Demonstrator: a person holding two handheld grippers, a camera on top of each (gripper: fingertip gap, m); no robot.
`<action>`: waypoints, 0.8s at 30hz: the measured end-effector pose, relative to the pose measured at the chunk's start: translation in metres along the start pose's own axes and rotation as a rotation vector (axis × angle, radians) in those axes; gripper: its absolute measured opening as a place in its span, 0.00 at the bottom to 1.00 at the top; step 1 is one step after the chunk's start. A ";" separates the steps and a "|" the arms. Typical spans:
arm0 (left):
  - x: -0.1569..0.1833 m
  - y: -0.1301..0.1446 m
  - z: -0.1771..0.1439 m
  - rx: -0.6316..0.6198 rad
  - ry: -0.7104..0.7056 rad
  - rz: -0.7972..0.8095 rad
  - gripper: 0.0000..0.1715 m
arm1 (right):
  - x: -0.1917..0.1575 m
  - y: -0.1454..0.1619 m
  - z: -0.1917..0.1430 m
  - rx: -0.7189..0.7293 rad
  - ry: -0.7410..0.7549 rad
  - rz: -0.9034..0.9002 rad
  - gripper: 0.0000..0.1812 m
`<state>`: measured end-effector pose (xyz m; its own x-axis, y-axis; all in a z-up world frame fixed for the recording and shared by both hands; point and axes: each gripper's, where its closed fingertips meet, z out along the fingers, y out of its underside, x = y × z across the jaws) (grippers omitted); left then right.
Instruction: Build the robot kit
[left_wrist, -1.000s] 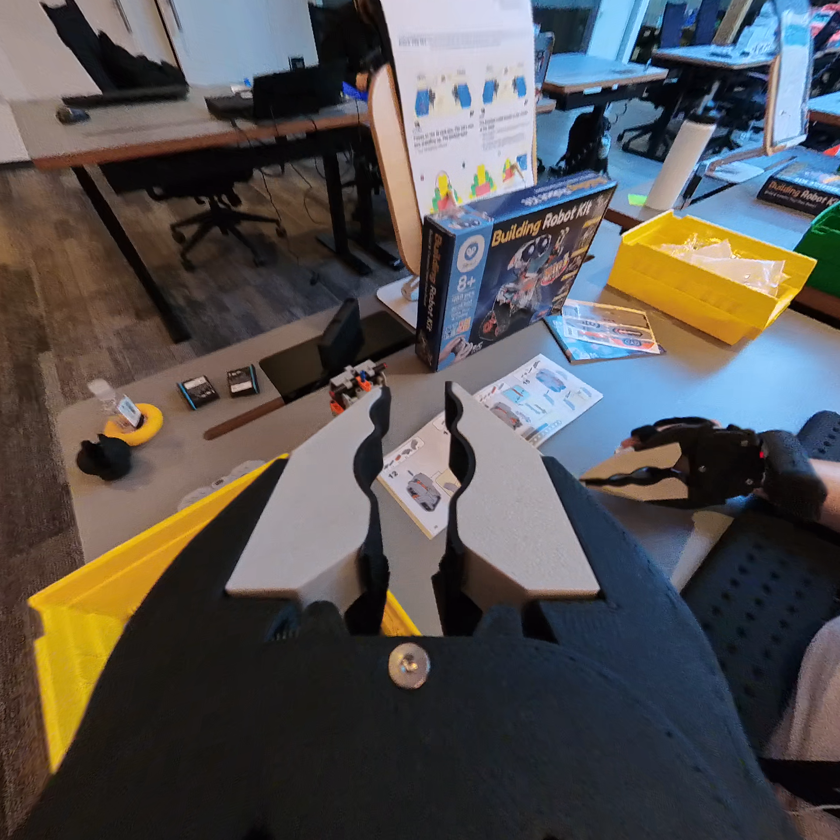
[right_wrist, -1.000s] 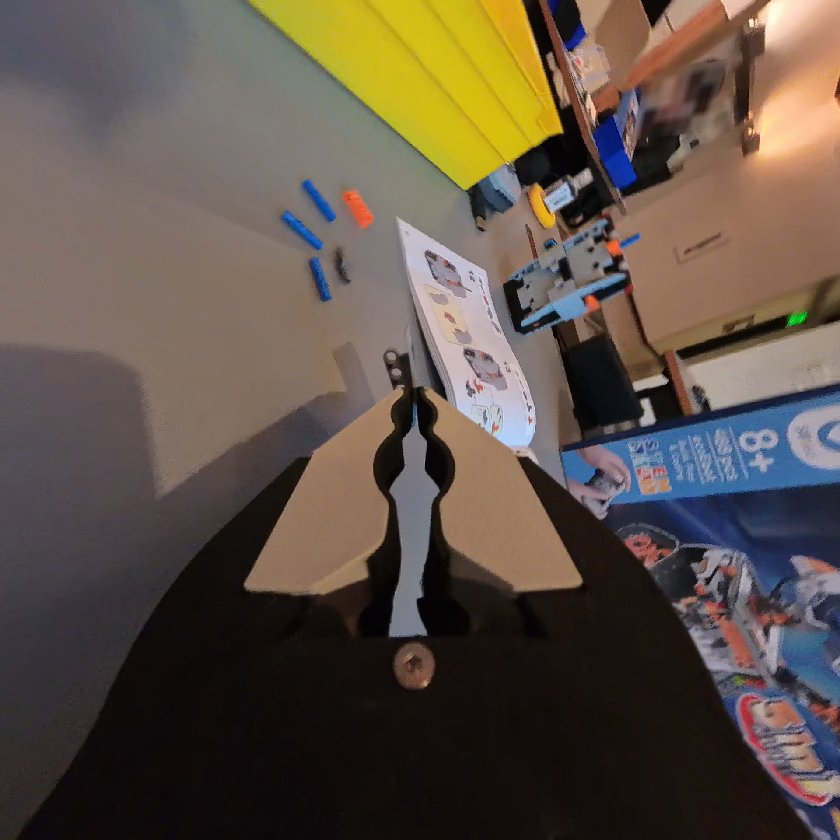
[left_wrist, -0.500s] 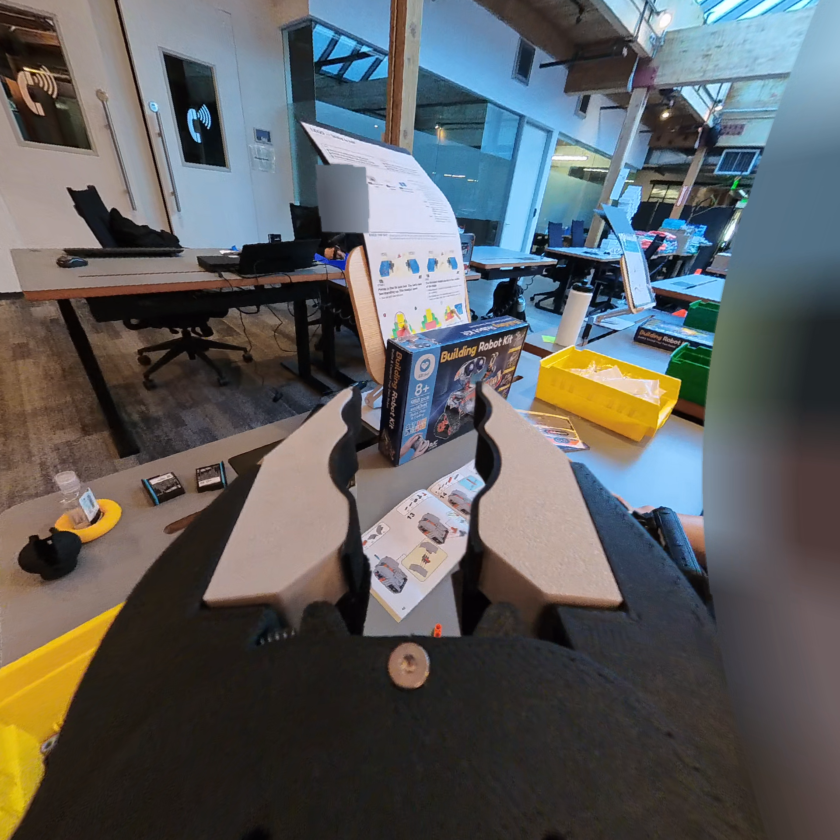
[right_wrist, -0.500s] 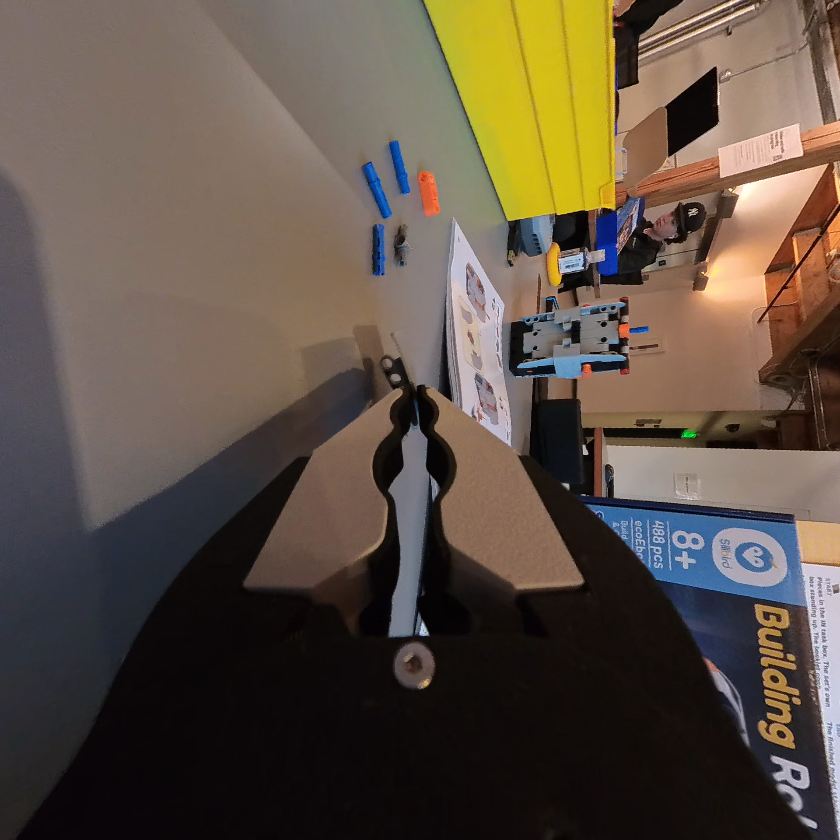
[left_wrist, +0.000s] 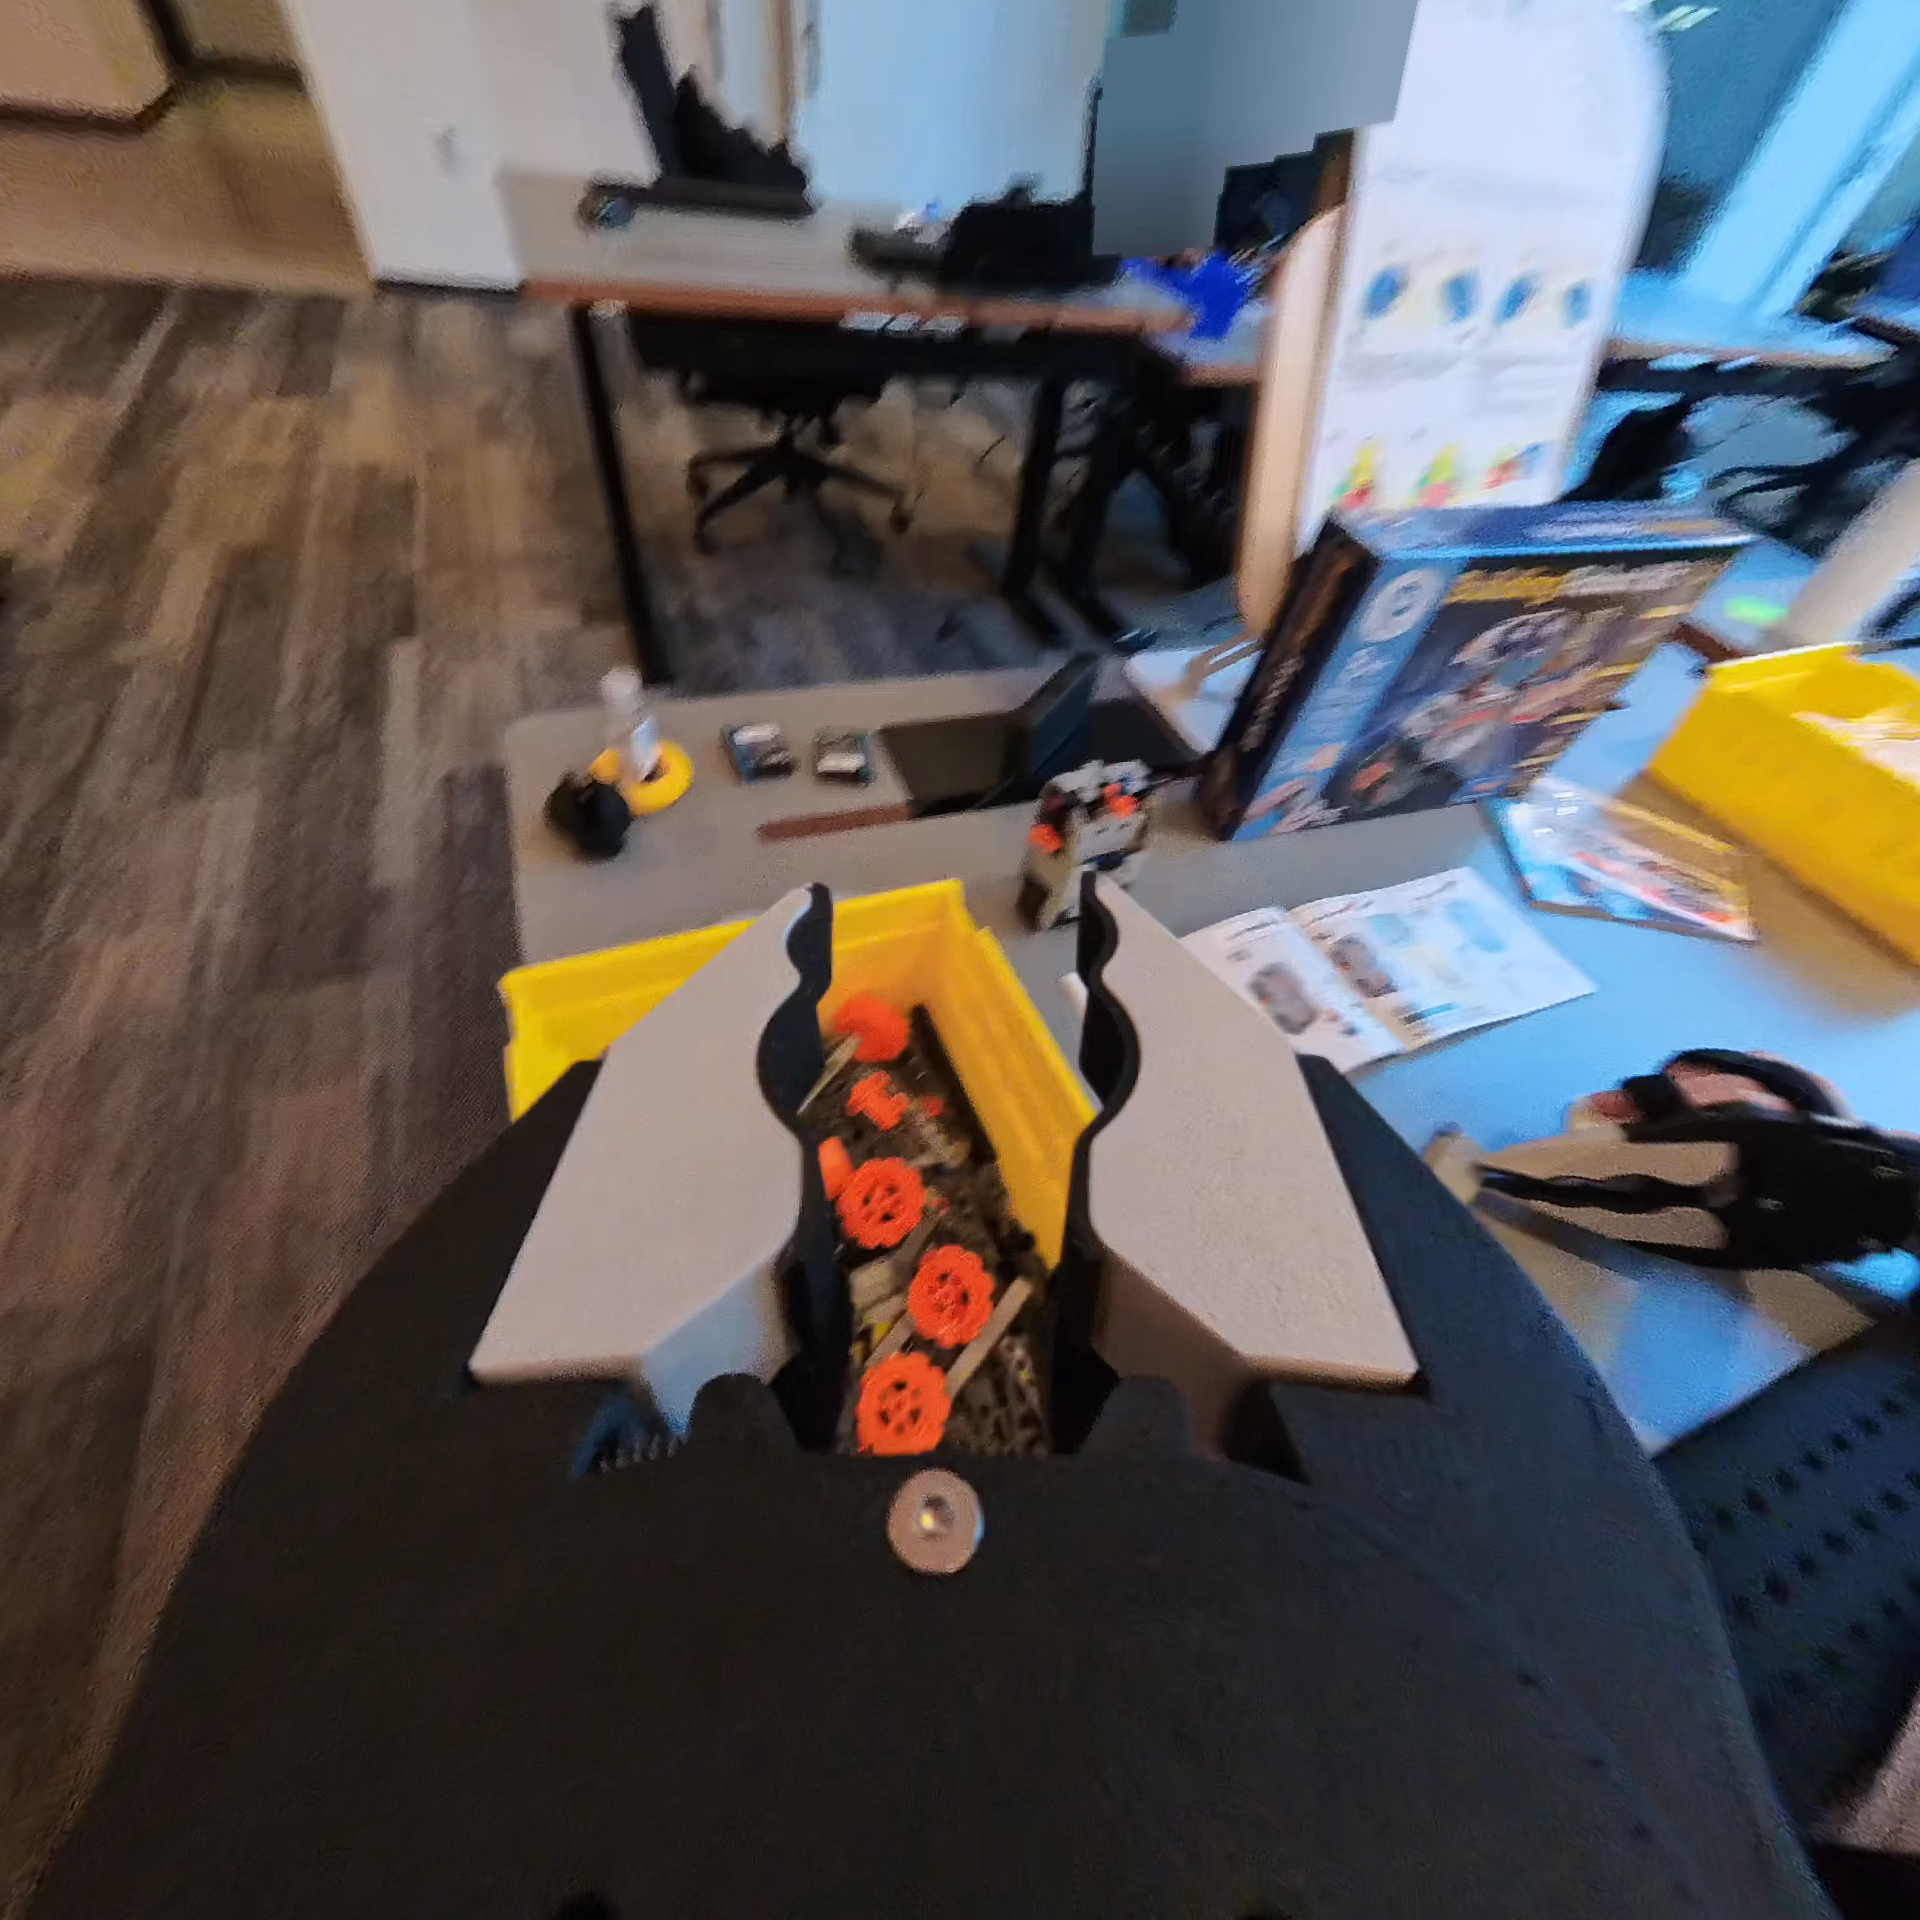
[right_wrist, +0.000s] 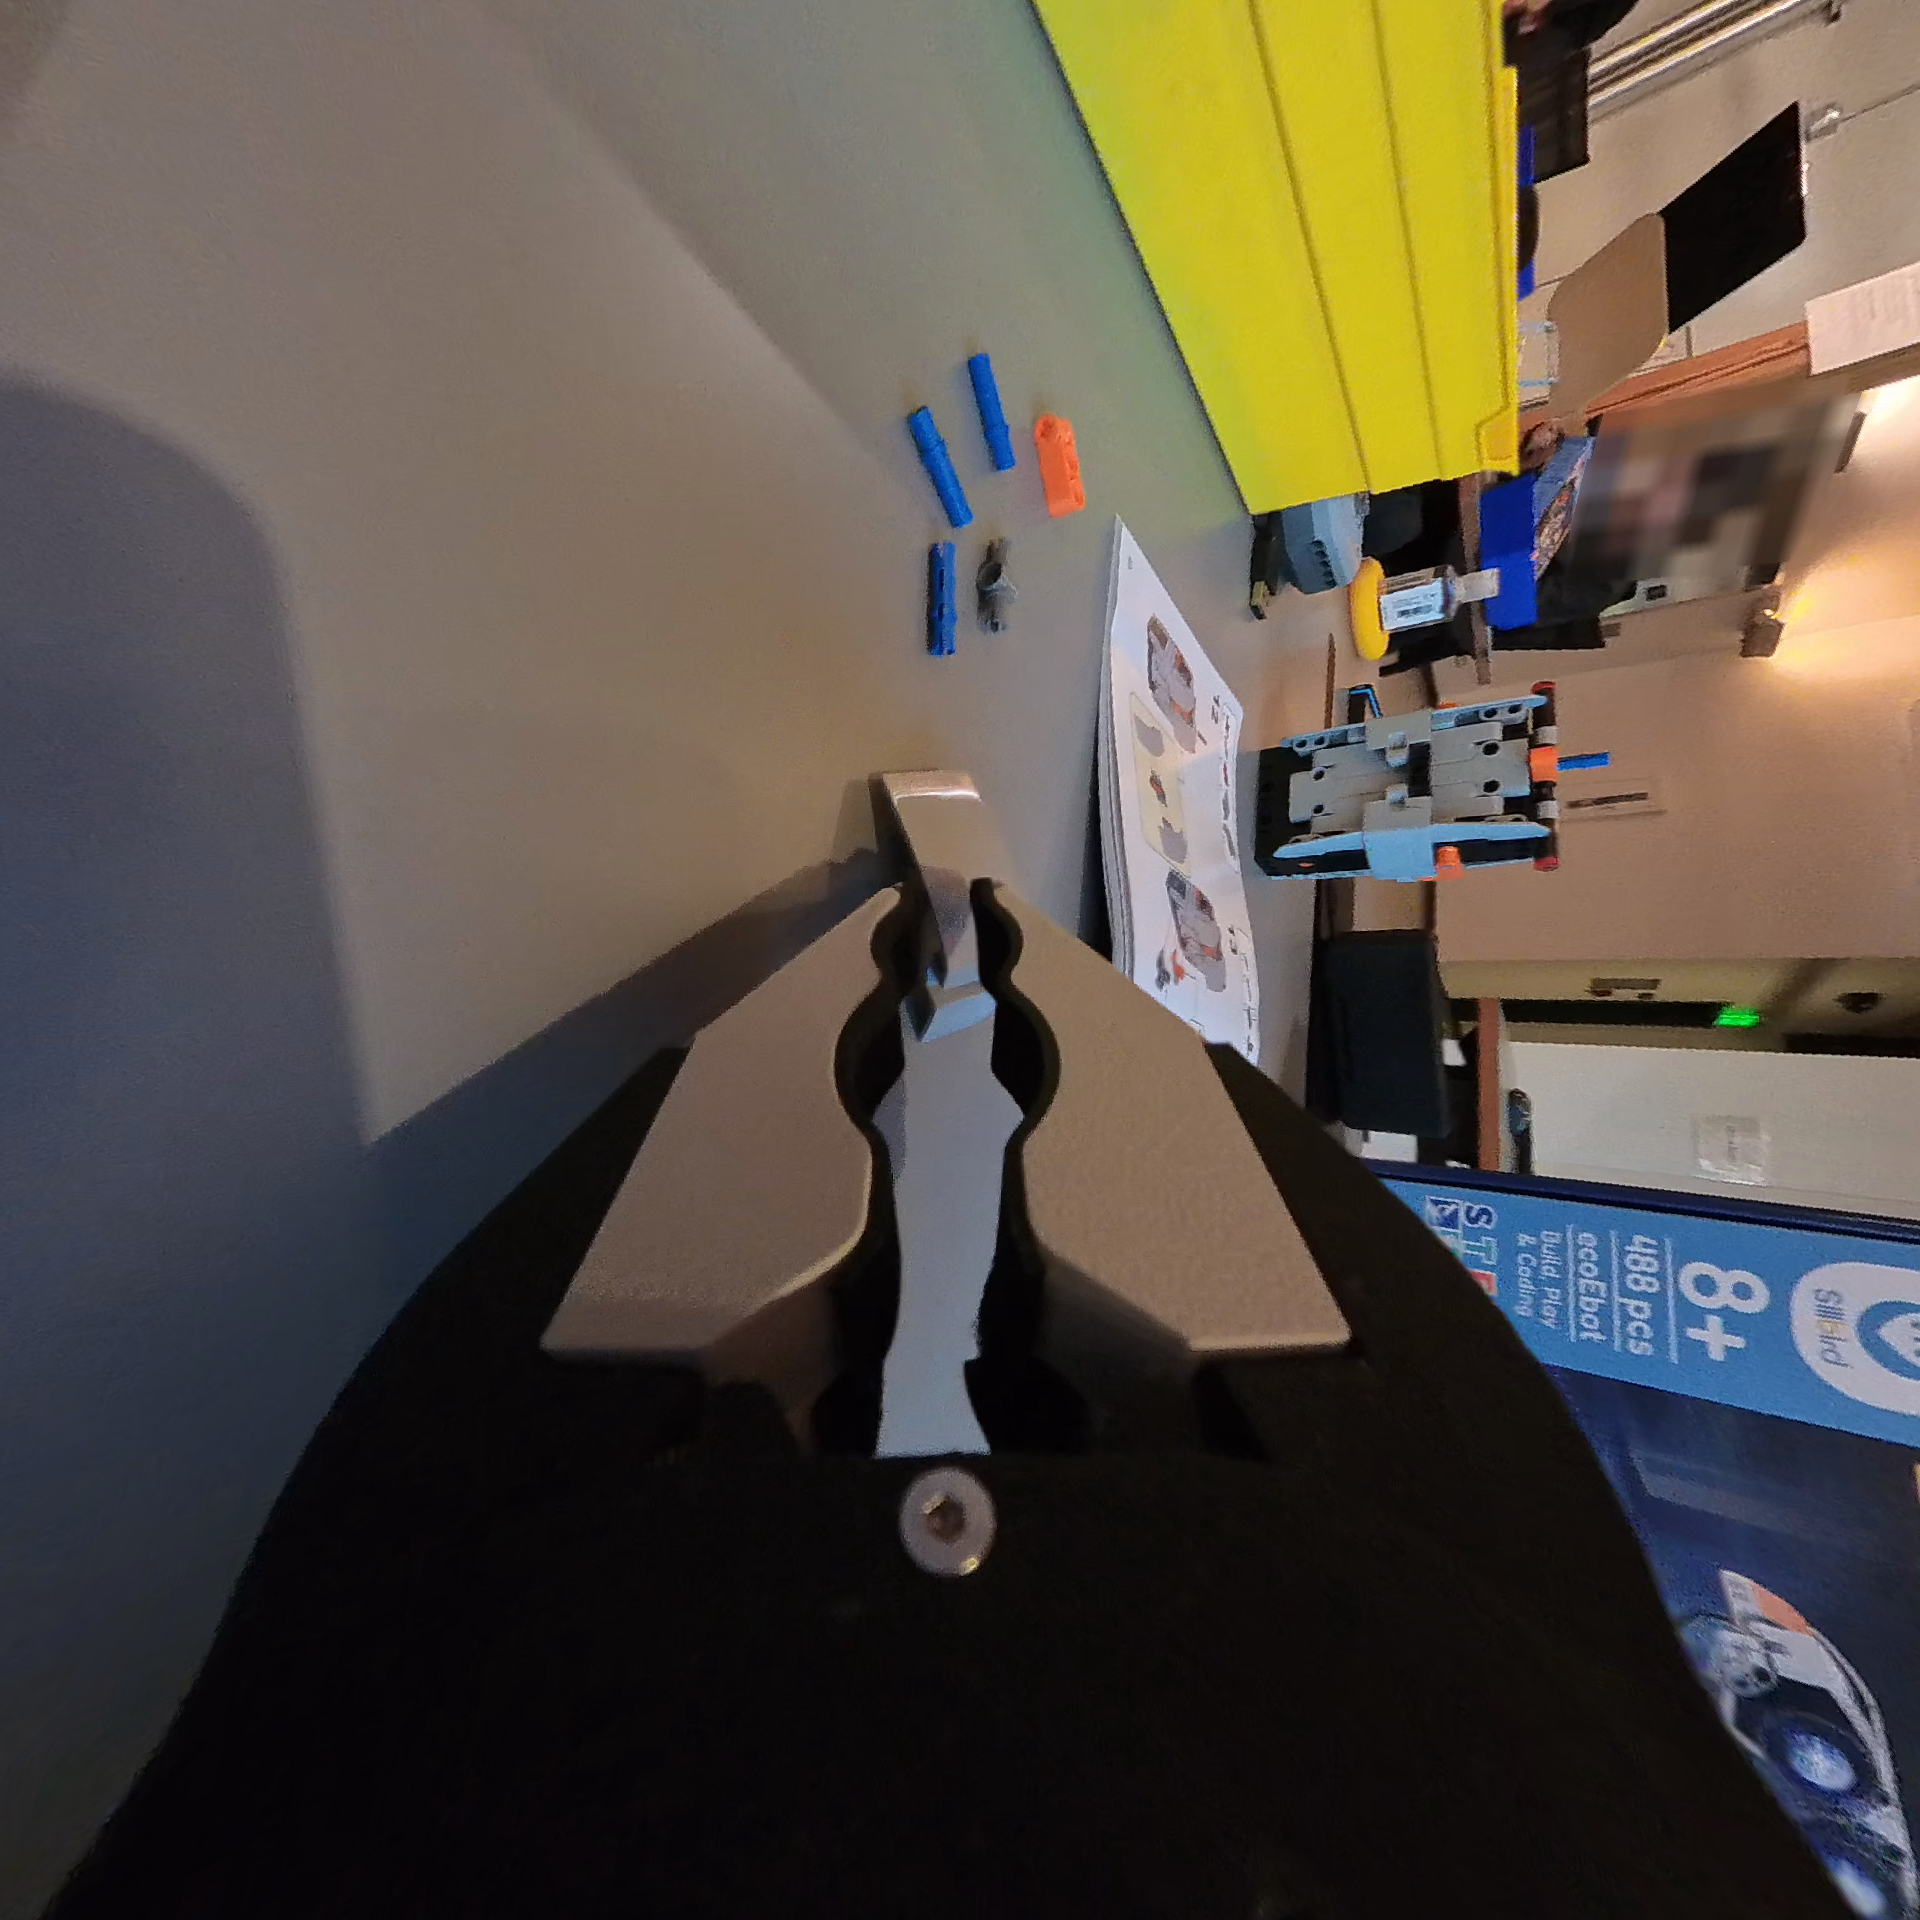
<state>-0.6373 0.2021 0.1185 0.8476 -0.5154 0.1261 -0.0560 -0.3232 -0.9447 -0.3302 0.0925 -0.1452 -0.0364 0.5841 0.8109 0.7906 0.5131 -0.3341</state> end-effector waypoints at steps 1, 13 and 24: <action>-0.009 0.002 0.000 -0.015 -0.045 -0.009 0.26 | 0.000 -0.001 -0.001 0.008 -0.009 0.020 0.06; -0.041 0.104 0.028 -0.579 -0.144 0.036 0.20 | 0.026 -0.025 -0.034 0.189 -0.052 0.488 0.12; -0.071 0.195 0.075 -1.041 -0.149 -0.135 0.21 | 0.023 -0.064 -0.029 0.260 -0.091 0.580 0.13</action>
<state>-0.6694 0.2350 -0.0976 0.9326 -0.3452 0.1055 -0.3215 -0.9273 -0.1920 -0.3643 0.0545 -0.0916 0.2920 0.8574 0.4238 0.5239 0.2273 -0.8209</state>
